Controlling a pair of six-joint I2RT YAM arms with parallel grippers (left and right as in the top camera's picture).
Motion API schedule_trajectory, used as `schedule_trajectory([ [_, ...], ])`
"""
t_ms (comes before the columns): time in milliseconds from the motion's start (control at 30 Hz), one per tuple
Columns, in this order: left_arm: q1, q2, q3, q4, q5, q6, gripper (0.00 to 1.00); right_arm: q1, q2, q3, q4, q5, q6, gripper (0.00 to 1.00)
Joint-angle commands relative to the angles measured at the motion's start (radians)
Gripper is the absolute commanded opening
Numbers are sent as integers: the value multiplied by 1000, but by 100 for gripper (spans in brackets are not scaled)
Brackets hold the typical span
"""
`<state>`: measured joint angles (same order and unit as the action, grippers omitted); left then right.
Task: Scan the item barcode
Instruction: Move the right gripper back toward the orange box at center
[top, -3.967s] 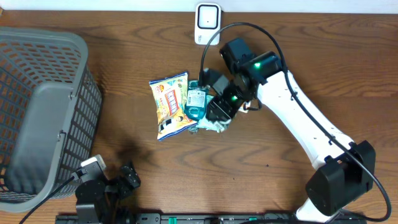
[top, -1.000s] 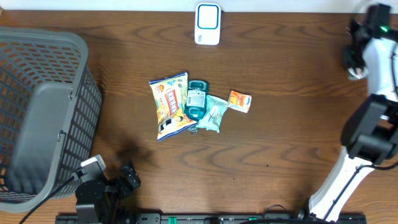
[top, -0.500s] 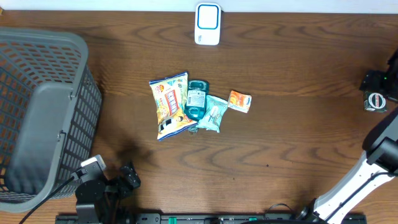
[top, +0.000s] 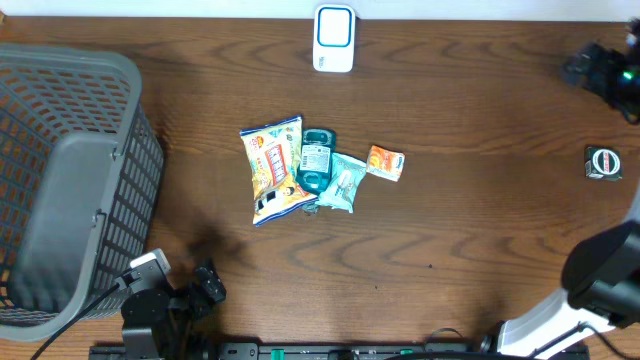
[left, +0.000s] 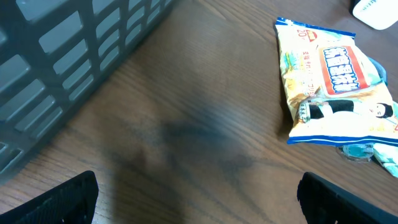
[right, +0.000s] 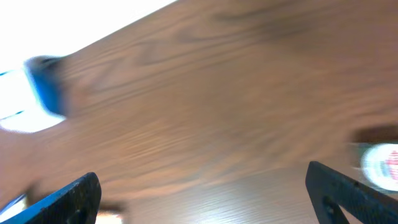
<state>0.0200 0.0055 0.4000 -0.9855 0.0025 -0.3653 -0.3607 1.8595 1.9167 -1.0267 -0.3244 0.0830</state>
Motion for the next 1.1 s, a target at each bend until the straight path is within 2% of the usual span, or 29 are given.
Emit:
schedule_trajectory([
  [0, 6, -2, 9, -12, 13, -2, 98, 132, -2, 1, -57, -36, 138, 99],
  [67, 6, -2, 9, -12, 13, -2, 98, 234, 8, -16, -117, -35, 220, 99],
  [167, 6, -2, 9, -12, 13, -2, 98, 338, 15, -58, -133, 5, 228, 99],
  [333, 6, -2, 9, -12, 13, -2, 98, 549, 31, -180, -111, 205, 271, 99],
  [567, 6, -2, 9, -12, 13, -2, 98, 795, 44, -387, 128, 484, 299, 79],
  [700, 6, -2, 9, -12, 13, -2, 98, 865, 45, -452, 220, 585, 332, 68],
  [833, 6, -2, 9, -12, 13, -2, 98, 891, 60, -516, 325, 604, 340, 66],
  [1067, 6, -2, 9, -12, 13, -2, 98, 885, 116, -525, 340, 600, 409, 59],
])
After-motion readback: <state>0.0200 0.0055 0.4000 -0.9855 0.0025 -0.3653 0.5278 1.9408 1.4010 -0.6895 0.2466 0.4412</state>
